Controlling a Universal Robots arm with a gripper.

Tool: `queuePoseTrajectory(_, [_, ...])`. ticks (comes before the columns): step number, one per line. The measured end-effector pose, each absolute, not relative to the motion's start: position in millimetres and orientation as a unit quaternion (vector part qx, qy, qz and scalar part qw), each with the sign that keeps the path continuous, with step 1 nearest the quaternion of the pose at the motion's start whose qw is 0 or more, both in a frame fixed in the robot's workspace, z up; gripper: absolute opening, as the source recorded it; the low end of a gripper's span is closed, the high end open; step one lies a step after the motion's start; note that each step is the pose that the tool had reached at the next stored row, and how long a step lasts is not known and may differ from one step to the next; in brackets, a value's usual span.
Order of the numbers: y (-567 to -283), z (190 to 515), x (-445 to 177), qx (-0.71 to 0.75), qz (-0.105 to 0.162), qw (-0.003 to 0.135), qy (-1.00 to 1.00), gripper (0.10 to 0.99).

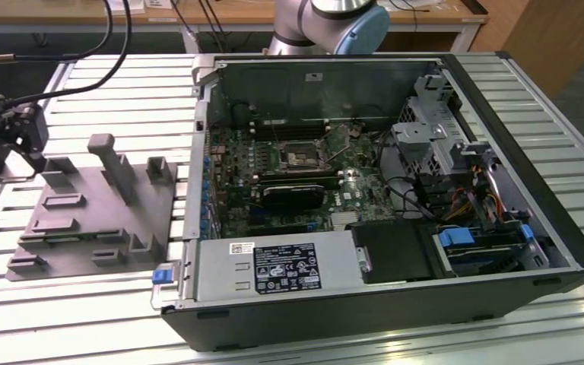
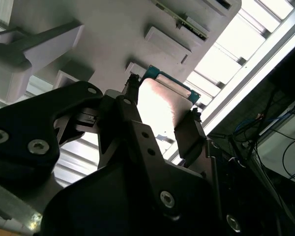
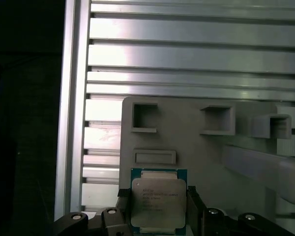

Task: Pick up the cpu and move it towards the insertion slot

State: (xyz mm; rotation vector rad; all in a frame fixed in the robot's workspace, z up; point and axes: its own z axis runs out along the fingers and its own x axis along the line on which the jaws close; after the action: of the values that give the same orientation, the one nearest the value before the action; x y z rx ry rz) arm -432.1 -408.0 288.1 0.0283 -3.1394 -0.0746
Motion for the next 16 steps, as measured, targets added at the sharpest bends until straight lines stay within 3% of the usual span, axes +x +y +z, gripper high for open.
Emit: queuePoseTrajectory(16, [-407.6,299.6,-432.1,0.008,-0.024,0.001,-1.0,0.541])
